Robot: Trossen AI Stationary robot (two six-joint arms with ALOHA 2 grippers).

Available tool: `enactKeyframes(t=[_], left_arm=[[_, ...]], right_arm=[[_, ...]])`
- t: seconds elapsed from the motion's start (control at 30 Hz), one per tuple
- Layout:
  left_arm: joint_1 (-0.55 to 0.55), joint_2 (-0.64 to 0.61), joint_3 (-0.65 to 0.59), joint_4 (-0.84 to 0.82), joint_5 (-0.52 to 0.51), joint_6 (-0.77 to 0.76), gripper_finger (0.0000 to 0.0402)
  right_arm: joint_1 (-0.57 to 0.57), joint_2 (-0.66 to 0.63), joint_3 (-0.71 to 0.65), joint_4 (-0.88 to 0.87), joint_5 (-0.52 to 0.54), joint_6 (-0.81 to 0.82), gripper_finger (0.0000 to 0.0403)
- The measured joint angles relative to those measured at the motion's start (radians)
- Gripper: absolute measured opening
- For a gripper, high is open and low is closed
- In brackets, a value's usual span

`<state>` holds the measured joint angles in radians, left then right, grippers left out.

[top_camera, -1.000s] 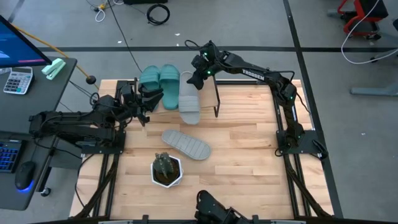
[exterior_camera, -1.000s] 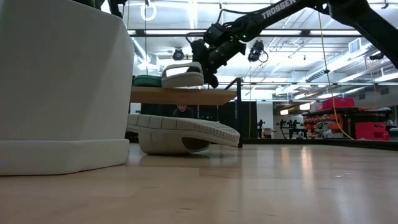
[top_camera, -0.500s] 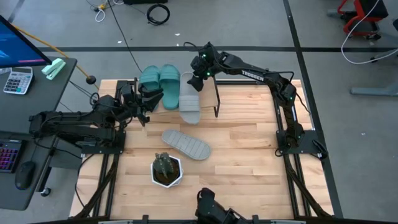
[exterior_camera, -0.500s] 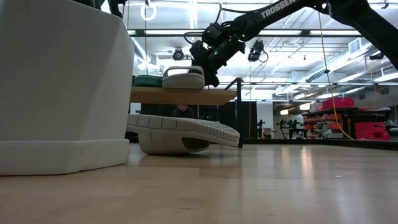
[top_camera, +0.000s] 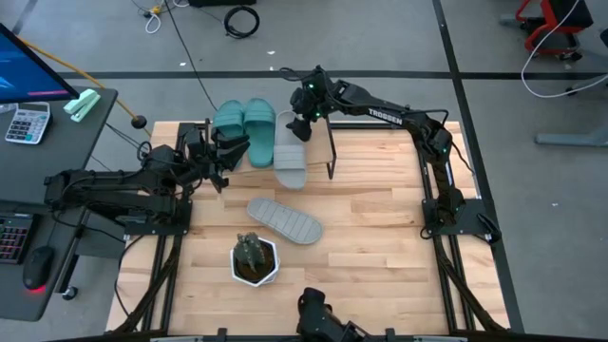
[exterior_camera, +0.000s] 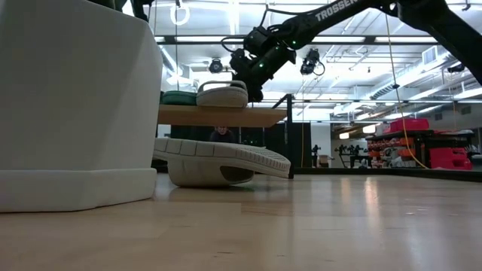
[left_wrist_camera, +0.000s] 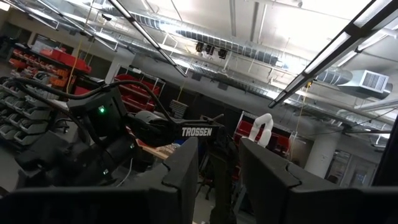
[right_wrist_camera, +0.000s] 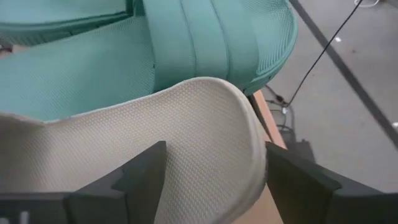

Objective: Pick and place slides into the shelf
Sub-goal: Put the right gray slipper on the shelf

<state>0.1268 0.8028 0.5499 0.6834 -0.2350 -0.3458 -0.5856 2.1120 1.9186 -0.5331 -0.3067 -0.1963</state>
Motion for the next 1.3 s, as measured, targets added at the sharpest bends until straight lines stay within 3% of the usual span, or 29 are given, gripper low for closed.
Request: enactKeyframes(t=[0.57,0.97,1.3], left_arm=[[0.000,0.000,0.000,0.000,0.000,0.000,0.0122],[0.000,0.000,0.000,0.000,0.000,0.001,0.0123],[0.000,0.000,0.000,0.000,0.000,0.002,0.0124]], right_arm=[[0.037,0.001,0.000,0.019,0.143,-0.224,0.0270],[0.042,-0.016,-0.001,0.032,0.264,-0.279,0.0268],[0.027,-0.101,0.005,-0.146,0.292,-0.272,0.0248]])
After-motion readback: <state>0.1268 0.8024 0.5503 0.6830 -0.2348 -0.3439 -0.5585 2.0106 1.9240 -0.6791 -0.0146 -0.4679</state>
